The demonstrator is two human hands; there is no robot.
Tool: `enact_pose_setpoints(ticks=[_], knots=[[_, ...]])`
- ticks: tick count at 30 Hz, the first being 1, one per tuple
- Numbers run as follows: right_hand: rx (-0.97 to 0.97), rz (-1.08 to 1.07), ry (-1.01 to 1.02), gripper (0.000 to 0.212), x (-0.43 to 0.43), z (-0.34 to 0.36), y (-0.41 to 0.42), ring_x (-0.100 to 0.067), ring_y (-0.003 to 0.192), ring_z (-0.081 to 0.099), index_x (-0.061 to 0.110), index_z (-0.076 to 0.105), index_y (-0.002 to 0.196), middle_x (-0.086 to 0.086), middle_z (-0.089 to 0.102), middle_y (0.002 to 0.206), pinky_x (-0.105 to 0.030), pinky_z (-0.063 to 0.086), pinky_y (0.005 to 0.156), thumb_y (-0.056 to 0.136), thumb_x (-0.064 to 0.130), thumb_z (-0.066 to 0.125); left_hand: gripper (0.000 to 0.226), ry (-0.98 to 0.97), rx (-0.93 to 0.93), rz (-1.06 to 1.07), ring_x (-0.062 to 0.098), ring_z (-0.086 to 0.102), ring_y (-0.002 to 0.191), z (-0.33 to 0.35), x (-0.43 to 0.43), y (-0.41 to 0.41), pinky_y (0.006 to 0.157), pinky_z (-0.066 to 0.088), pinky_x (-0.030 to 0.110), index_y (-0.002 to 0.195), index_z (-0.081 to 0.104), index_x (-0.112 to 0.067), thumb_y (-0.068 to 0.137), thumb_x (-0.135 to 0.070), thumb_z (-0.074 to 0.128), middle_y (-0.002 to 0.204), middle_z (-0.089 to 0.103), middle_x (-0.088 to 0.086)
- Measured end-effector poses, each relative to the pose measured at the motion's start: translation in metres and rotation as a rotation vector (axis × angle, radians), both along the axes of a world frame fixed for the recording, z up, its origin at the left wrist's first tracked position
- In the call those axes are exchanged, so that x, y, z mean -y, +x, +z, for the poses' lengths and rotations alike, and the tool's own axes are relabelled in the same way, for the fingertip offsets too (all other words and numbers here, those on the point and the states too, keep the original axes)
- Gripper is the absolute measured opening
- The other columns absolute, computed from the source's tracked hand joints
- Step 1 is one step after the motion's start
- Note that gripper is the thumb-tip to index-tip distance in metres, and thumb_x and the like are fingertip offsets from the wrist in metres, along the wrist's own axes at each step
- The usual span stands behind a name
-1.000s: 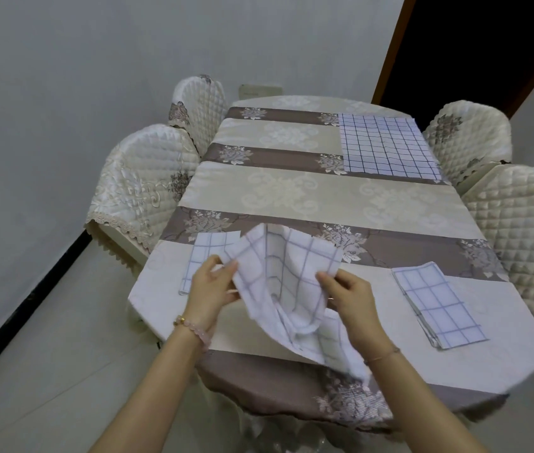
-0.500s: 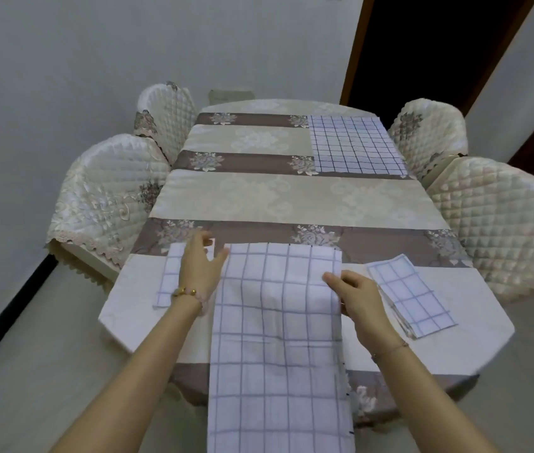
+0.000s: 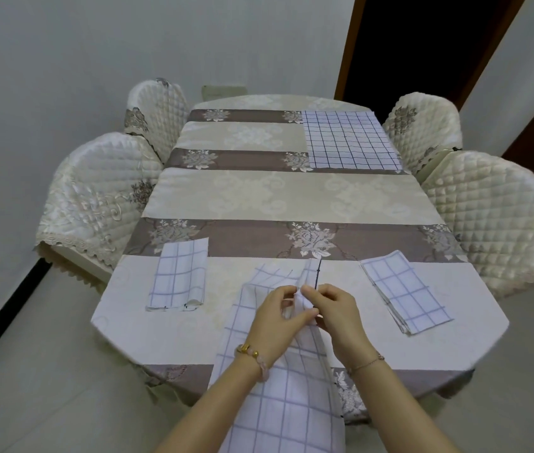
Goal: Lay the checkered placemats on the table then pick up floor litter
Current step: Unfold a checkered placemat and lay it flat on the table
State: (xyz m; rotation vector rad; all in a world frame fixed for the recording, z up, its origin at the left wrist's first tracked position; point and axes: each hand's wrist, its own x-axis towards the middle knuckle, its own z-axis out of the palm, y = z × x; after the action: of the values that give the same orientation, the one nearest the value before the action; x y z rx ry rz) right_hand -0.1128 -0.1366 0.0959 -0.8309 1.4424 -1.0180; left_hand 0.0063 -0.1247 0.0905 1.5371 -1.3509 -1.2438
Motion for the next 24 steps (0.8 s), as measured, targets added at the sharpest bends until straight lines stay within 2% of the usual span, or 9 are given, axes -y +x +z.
enact_pose_setpoints(ticks=[4, 6, 8, 10, 12, 15, 18, 22, 24], knots=[[-0.016, 0.012, 0.019, 0.057, 0.003, 0.0, 0.006, -0.01, 0.042, 0.03, 0.019, 0.032, 0.057, 0.01, 0.027, 0.044, -0.014, 0.033, 0.038, 0.096, 0.009, 0.073, 0.052, 0.06, -0.018, -0.009, 0.007, 0.05, 0.111, 0.002, 0.001, 0.002, 0.093, 0.043, 0.021, 0.124, 0.051, -0.018, 0.078, -0.032, 0.071, 0.117, 0.054, -0.01], [0.016, 0.057, 0.036, 0.05, 0.002, 0.0, 0.005, -0.008, 0.042, 0.042, 0.015, 0.042, 0.057, 0.012, 0.04, 0.041, -0.013, 0.039, 0.039, 0.098, 0.009, 0.069, 0.047, 0.069, -0.059, -0.022, 0.015, 0.058, 0.109, 0.0, 0.004, 0.006, 0.094, 0.049, 0.031, 0.117, 0.056, -0.013, 0.077, -0.03, 0.072, 0.115, 0.062, -0.001], [0.052, 0.132, 0.027, 0.034, 0.0, 0.004, 0.003, -0.012, 0.056, 0.062, 0.006, 0.063, 0.068, 0.002, 0.064, 0.058, -0.015, 0.053, 0.048, 0.102, 0.009, 0.063, 0.035, 0.073, -0.14, 0.022, 0.021, 0.065, 0.097, 0.0, 0.007, 0.012, 0.088, 0.053, 0.037, 0.104, 0.06, -0.004, 0.077, -0.023, 0.071, 0.101, 0.068, 0.009], [0.072, 0.175, 0.024, 0.027, -0.001, 0.006, 0.002, -0.013, 0.064, 0.069, 0.005, 0.072, 0.08, -0.002, 0.071, 0.069, -0.015, 0.058, 0.054, 0.104, 0.008, 0.061, 0.027, 0.092, -0.235, 0.081, 0.024, 0.063, 0.08, 0.001, 0.01, 0.017, 0.078, 0.053, 0.043, 0.087, 0.059, 0.001, 0.075, -0.02, 0.071, 0.081, 0.065, 0.013], [0.073, 0.183, 0.02, 0.027, -0.001, 0.006, 0.001, -0.008, 0.063, 0.071, 0.007, 0.076, 0.082, -0.001, 0.074, 0.073, -0.014, 0.058, 0.056, 0.104, 0.006, 0.06, 0.016, 0.136, -0.32, 0.124, 0.021, 0.061, 0.071, 0.004, 0.012, 0.021, 0.068, 0.056, 0.037, 0.081, 0.058, 0.0, 0.08, -0.012, 0.068, 0.071, 0.065, 0.009], [0.058, 0.136, 0.023, 0.026, 0.001, 0.005, -0.007, -0.016, 0.071, 0.066, 0.008, 0.071, 0.083, -0.005, 0.069, 0.079, -0.015, 0.059, 0.058, 0.106, 0.011, 0.058, 0.01, 0.168, -0.367, 0.197, 0.016, 0.062, 0.067, 0.008, 0.014, 0.038, 0.054, 0.056, 0.023, 0.077, 0.057, -0.005, 0.086, -0.005, 0.06, 0.07, 0.065, 0.005], [0.041, 0.016, 0.047, 0.028, 0.006, 0.001, -0.03, -0.017, 0.07, 0.062, 0.011, 0.06, 0.08, -0.003, 0.065, 0.077, -0.017, 0.058, 0.057, 0.108, 0.012, 0.055, 0.007, 0.154, -0.38, 0.299, 0.019, 0.063, 0.071, 0.009, 0.02, 0.075, 0.052, 0.055, 0.021, 0.082, 0.058, -0.006, 0.089, -0.008, 0.058, 0.079, 0.063, 0.01], [-0.064, -0.084, 0.064, 0.034, 0.019, 0.002, -0.063, -0.018, 0.066, 0.054, 0.014, 0.056, 0.075, -0.006, 0.056, 0.073, -0.01, 0.05, 0.041, 0.109, 0.013, 0.054, 0.013, 0.16, -0.401, 0.386, 0.006, 0.066, 0.054, 0.01, 0.035, 0.133, 0.047, 0.053, 0.02, 0.077, 0.056, -0.011, 0.09, -0.012, 0.057, 0.078, 0.063, 0.006], [-0.121, -0.086, 0.068, 0.037, 0.029, 0.001, -0.074, -0.018, 0.061, 0.044, 0.015, 0.053, 0.071, -0.007, 0.045, 0.068, -0.014, 0.045, 0.04, 0.108, 0.015, 0.055, 0.011, 0.191, -0.415, 0.386, 0.004, 0.063, 0.046, 0.011, 0.043, 0.156, 0.043, 0.051, 0.018, 0.079, 0.057, -0.009, 0.09, -0.011, 0.056, 0.067, 0.065, 0.002]])
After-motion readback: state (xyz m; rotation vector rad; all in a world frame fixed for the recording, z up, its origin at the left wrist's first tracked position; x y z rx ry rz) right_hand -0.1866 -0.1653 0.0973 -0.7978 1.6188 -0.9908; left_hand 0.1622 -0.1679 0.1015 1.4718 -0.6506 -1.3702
